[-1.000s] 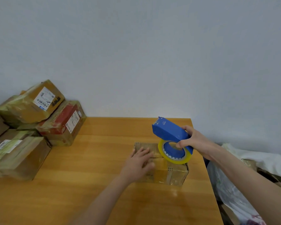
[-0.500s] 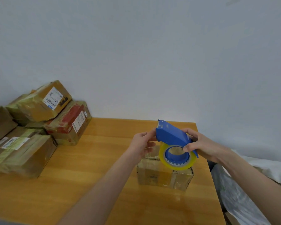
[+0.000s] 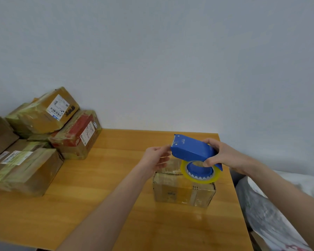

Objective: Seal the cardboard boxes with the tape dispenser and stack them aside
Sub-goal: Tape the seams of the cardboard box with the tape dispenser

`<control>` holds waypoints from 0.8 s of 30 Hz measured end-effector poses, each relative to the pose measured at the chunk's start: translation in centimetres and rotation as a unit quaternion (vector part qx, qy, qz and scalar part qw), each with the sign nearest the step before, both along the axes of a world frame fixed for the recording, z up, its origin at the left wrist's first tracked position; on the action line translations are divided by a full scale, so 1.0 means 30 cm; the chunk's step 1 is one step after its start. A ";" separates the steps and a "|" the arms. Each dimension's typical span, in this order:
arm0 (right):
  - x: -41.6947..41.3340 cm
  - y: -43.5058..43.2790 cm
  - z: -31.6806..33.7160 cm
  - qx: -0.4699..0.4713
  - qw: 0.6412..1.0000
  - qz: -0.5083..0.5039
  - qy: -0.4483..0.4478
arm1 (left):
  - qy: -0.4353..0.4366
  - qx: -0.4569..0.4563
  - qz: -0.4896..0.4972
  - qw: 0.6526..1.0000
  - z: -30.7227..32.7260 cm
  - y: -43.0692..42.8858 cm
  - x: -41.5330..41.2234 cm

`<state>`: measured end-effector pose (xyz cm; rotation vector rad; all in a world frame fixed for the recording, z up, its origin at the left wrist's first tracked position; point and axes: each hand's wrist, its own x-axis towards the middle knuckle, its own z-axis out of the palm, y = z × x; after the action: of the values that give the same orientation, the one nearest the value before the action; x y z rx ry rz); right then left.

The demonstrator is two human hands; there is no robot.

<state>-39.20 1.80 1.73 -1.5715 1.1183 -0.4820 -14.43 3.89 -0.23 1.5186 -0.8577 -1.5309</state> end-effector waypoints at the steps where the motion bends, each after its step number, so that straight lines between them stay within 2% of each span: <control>1: 0.004 0.000 0.005 -0.013 1.000 0.002 0.011 | -0.015 -0.009 0.000 1.000 -0.005 -0.002 0.002; 4: 0.027 0.004 0.020 -0.071 0.995 0.015 0.063 | -0.055 -0.031 0.026 0.998 -0.020 -0.009 0.006; 9: 0.072 0.006 0.032 -0.171 0.968 0.075 0.169 | -0.128 -0.048 0.038 0.990 -0.060 -0.014 0.014; 12: 0.075 0.001 0.036 -0.174 0.964 0.090 0.179 | -0.133 -0.053 0.046 0.989 -0.079 0.001 0.041; 16: 0.024 -0.006 0.042 -0.152 0.968 0.073 0.185 | -0.142 -0.044 0.109 0.983 -0.114 0.026 0.164; 24: 0.029 -0.038 -0.014 -0.138 0.953 0.080 0.257 | -0.213 -0.028 0.121 0.969 -0.232 0.025 0.186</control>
<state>-38.34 0.66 1.30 -2.0901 1.3347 -0.1179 -8.84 4.64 -7.18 1.8690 -0.9035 -1.0123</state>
